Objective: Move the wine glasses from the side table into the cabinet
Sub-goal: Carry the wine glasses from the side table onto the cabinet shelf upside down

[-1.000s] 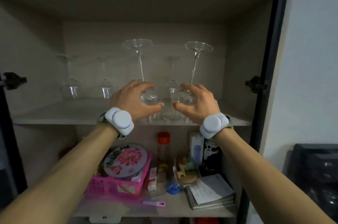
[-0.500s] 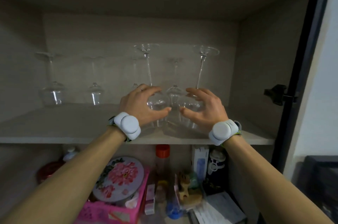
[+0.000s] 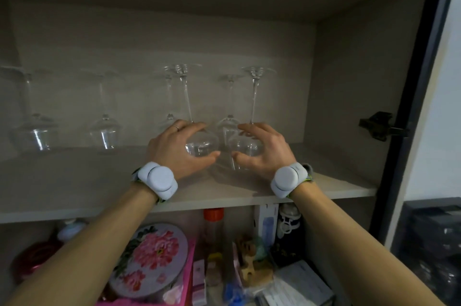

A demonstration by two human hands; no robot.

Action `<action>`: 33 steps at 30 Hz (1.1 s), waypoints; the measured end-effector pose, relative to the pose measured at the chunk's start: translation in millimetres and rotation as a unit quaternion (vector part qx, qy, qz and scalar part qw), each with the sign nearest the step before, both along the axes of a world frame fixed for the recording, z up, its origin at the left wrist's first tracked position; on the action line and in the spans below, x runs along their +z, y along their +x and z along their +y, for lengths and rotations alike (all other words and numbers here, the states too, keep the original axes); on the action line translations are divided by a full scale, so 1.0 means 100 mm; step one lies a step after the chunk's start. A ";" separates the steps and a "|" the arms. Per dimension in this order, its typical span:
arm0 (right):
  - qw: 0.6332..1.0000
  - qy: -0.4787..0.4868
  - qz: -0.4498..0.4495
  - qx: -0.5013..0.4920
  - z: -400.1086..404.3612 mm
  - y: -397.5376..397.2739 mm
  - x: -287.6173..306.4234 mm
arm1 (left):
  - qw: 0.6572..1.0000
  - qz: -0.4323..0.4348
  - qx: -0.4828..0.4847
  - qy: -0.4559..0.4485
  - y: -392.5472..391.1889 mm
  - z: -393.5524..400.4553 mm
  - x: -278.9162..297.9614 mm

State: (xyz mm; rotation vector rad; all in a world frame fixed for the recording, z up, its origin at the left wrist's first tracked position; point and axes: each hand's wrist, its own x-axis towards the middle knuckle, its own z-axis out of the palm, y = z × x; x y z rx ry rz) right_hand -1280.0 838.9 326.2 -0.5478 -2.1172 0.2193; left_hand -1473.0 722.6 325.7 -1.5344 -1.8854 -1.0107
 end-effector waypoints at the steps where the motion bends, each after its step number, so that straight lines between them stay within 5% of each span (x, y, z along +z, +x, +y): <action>1: 1.000 0.000 -0.001 0.003 0.02 -0.01 -0.01 | 1.000 -0.002 0.002 0.004 -0.01 0.02 -0.01; 13: 1.000 0.004 -0.007 0.025 0.10 -0.05 -0.04 | 0.998 0.021 0.025 0.056 -0.05 0.04 -0.06; 33: 0.998 0.030 -0.032 0.034 0.08 -0.06 -0.09 | 0.999 0.021 -0.043 0.006 -0.07 0.03 -0.08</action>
